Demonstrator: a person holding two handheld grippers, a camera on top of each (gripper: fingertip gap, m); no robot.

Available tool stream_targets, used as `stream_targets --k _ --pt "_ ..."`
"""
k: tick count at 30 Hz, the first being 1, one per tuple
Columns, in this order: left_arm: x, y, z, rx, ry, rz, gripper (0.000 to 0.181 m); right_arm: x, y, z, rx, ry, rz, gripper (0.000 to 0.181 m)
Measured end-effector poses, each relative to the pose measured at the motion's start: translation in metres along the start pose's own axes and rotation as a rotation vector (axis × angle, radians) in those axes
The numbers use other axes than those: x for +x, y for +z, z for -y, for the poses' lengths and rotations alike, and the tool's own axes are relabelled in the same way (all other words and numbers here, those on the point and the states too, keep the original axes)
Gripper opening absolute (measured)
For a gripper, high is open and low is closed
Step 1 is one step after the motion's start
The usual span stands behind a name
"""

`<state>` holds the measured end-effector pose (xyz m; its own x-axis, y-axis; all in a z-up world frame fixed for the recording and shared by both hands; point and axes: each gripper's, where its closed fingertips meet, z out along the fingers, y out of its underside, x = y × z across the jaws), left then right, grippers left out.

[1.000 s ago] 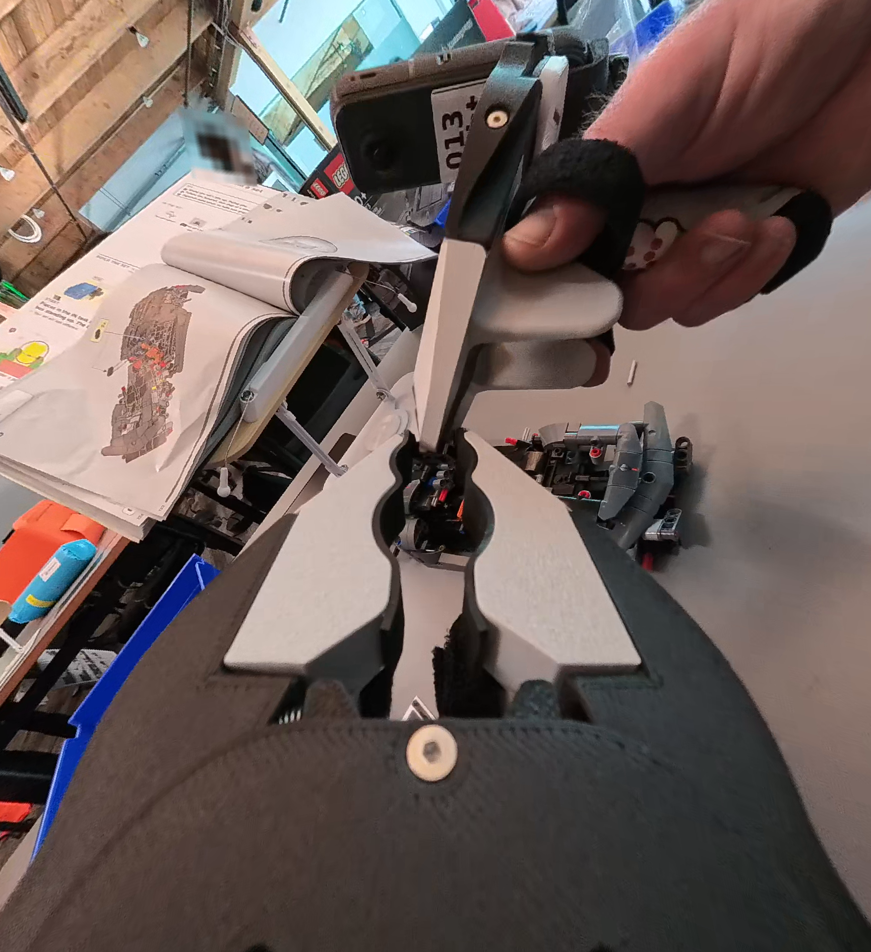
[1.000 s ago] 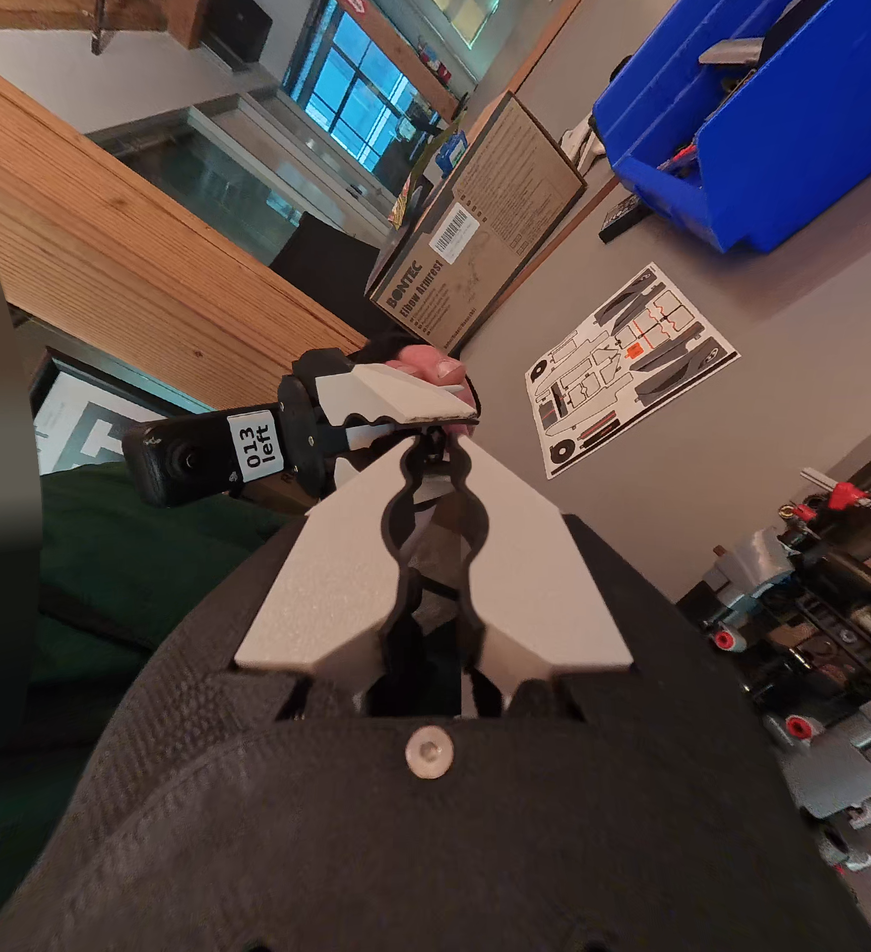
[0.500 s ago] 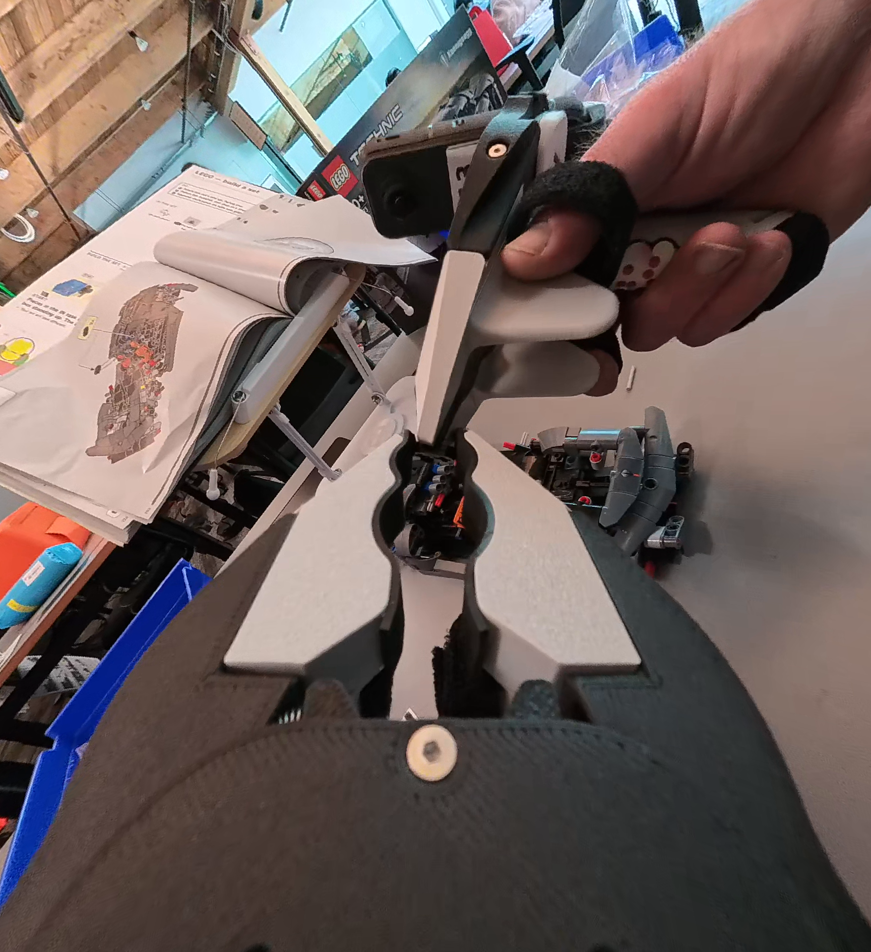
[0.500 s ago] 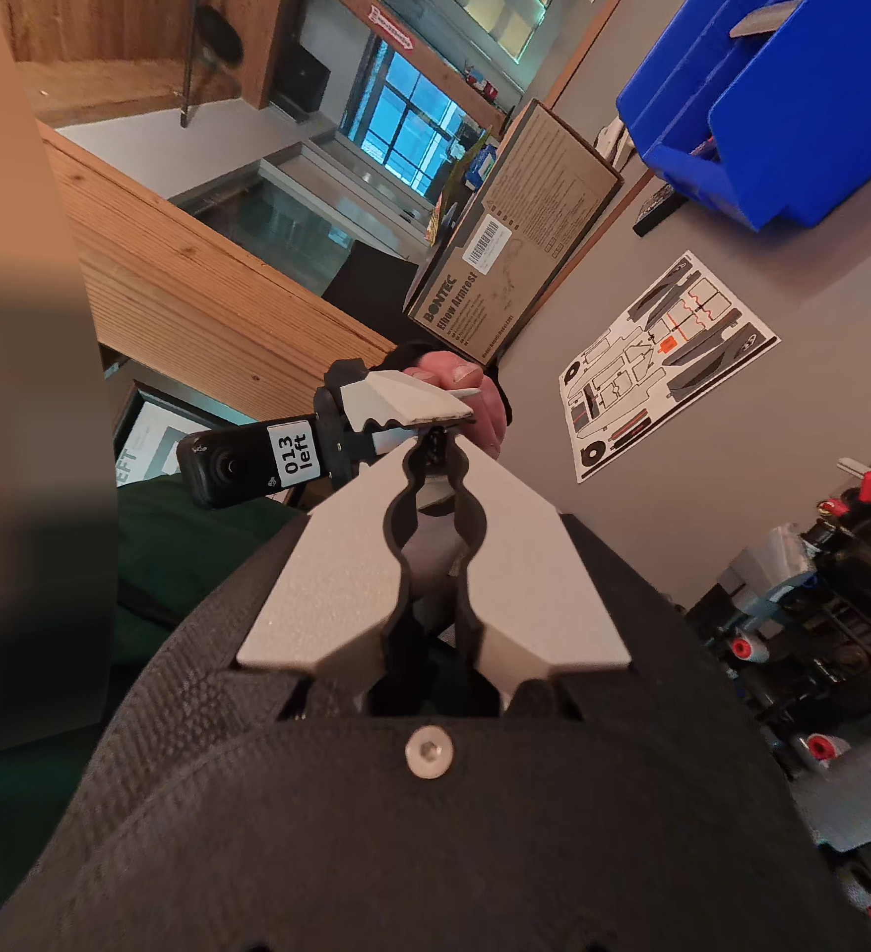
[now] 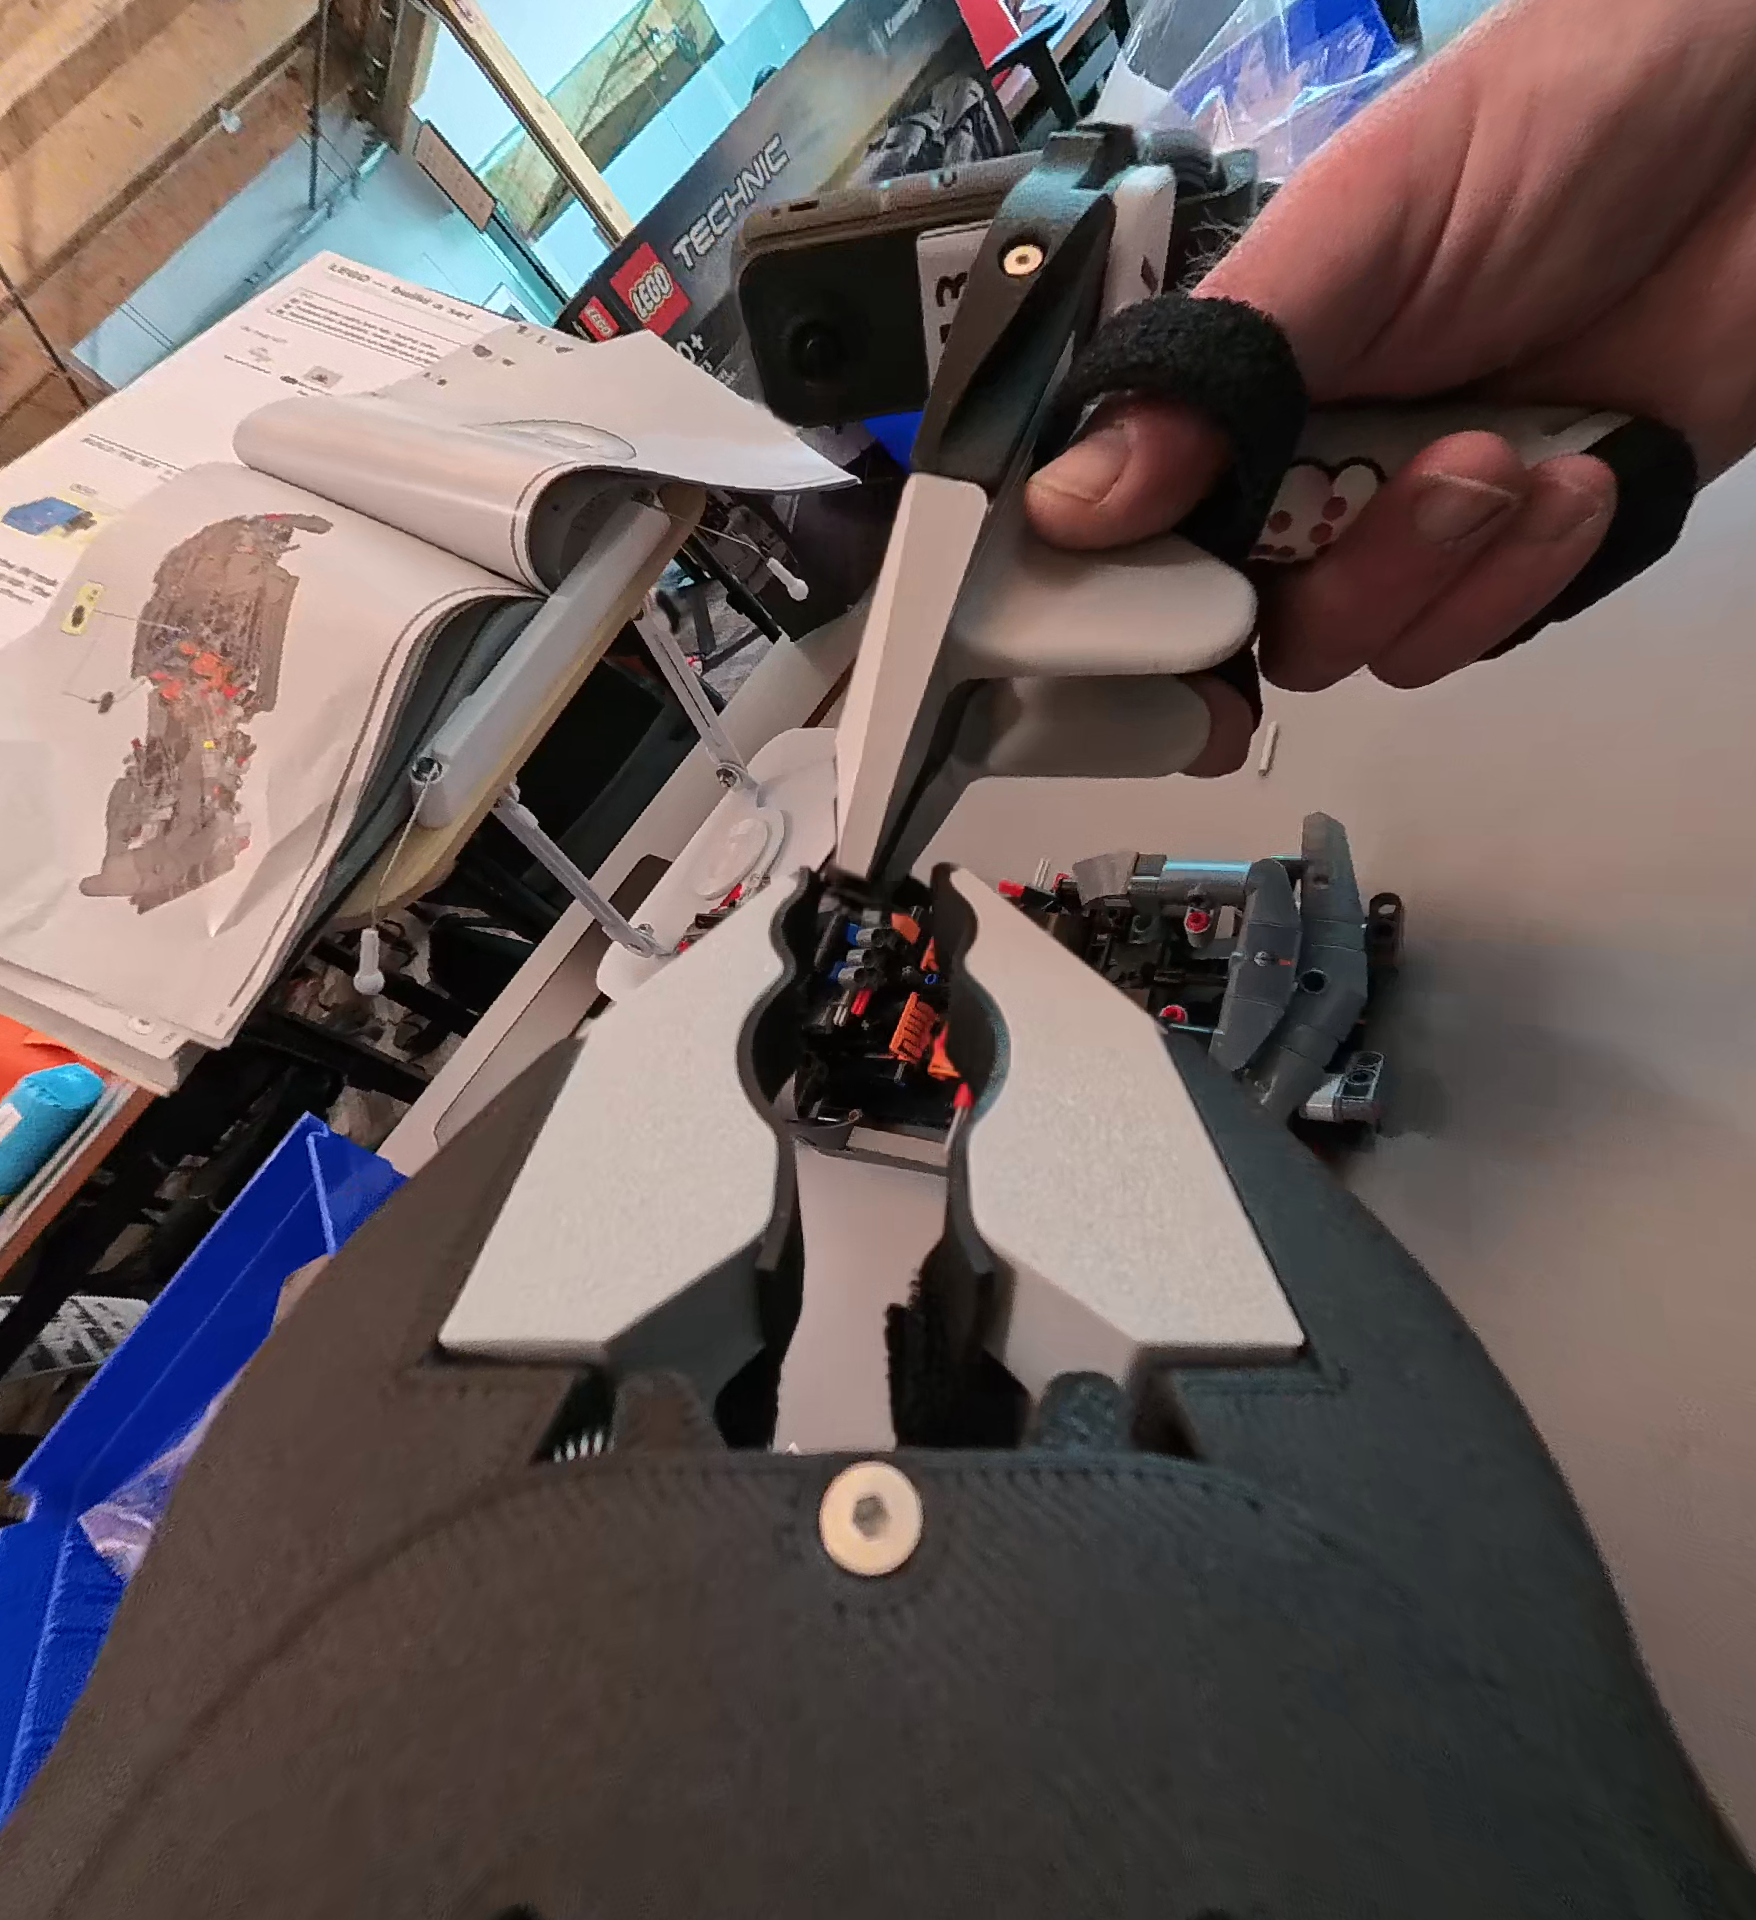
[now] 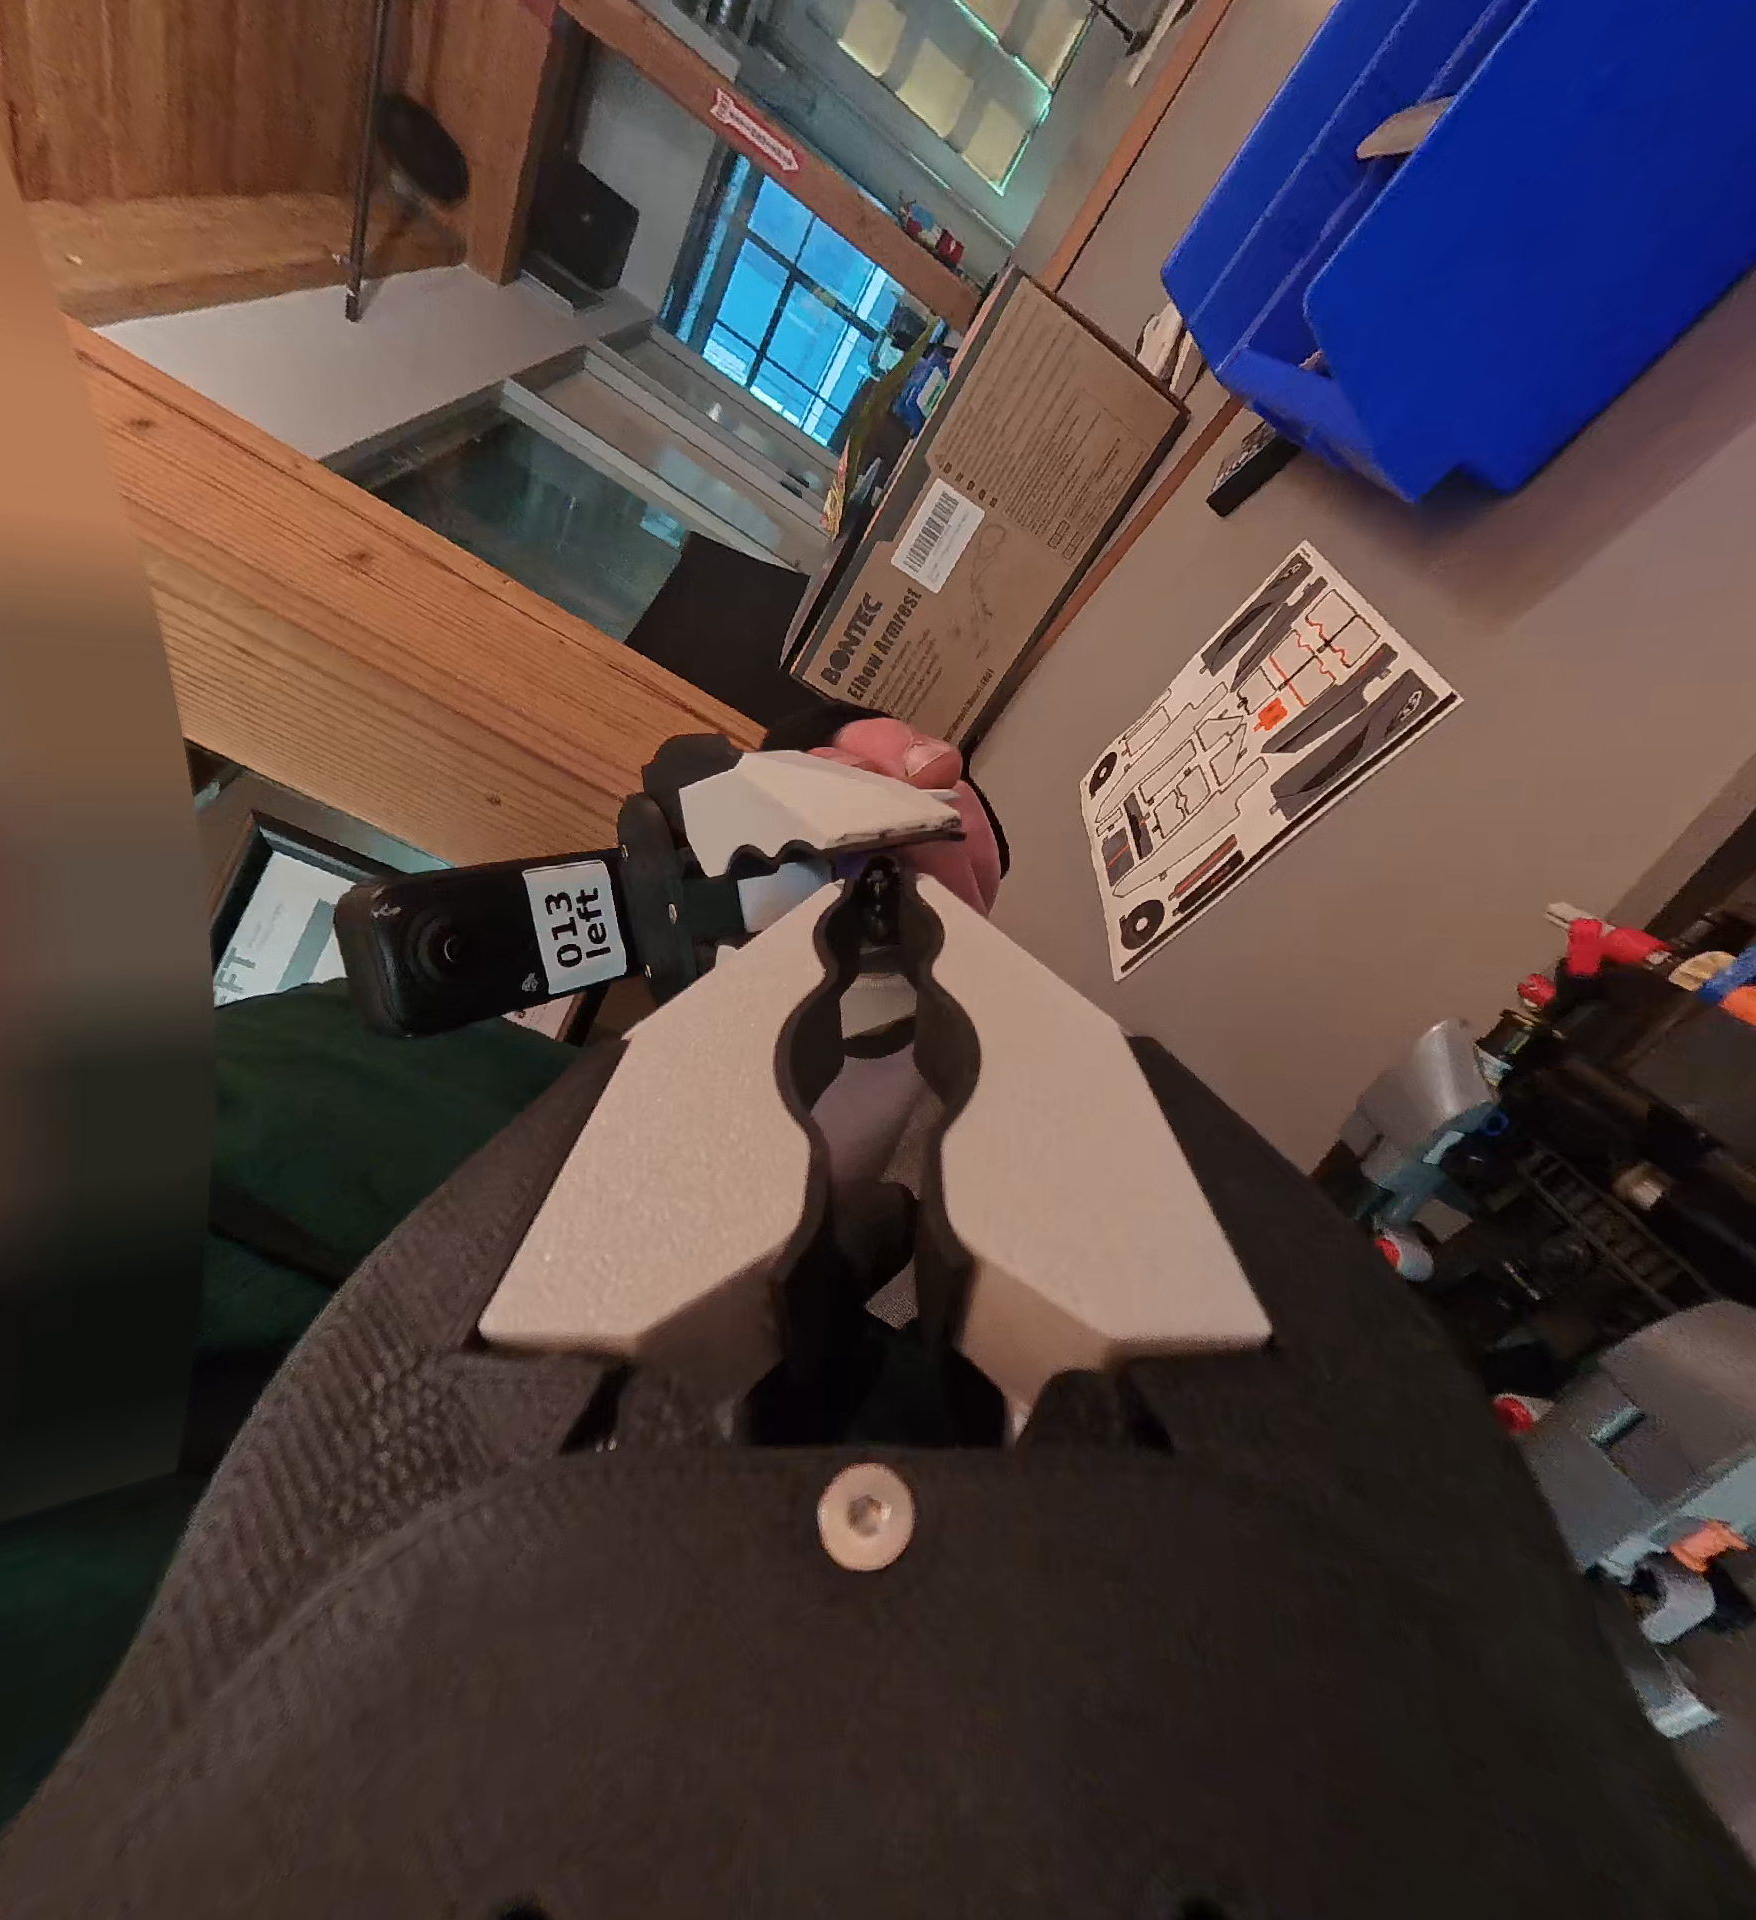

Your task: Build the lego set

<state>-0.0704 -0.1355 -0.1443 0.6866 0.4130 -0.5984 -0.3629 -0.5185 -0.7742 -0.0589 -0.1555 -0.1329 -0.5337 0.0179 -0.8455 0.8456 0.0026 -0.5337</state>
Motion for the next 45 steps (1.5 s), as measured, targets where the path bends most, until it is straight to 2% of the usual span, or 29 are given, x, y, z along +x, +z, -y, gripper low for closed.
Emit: stream_targets --k 4,11,17,20,28,31,45 --pt "-0.004 0.003 -0.007 -0.008 -0.041 0.000 0.027 0.009 -0.019 0.012 0.054 0.022 -0.010 0.003" --pt "-0.013 0.032 -0.054 -0.147 -0.141 -0.064 0.027 0.080 -0.072 0.037 0.143 0.151 -0.121 0.004" --pt "-0.012 0.067 -0.085 -0.265 -0.175 -0.135 0.031 0.129 -0.080 0.043 0.106 0.241 -0.183 0.003" --pt "-0.012 0.079 -0.091 -0.295 -0.224 -0.150 0.034 0.144 -0.079 0.044 0.090 0.278 -0.202 0.003" --pt "-0.012 0.099 -0.095 -0.359 -0.215 -0.093 0.038 0.156 -0.073 0.046 0.073 0.317 -0.169 0.003" --pt "-0.016 0.098 -0.095 -0.369 -0.224 -0.073 0.033 0.160 -0.073 0.048 0.079 0.330 -0.155 0.003" --pt "-0.008 0.096 -0.107 -0.387 -0.289 -0.098 0.028 0.158 -0.069 0.049 0.010 0.376 -0.079 0.003"
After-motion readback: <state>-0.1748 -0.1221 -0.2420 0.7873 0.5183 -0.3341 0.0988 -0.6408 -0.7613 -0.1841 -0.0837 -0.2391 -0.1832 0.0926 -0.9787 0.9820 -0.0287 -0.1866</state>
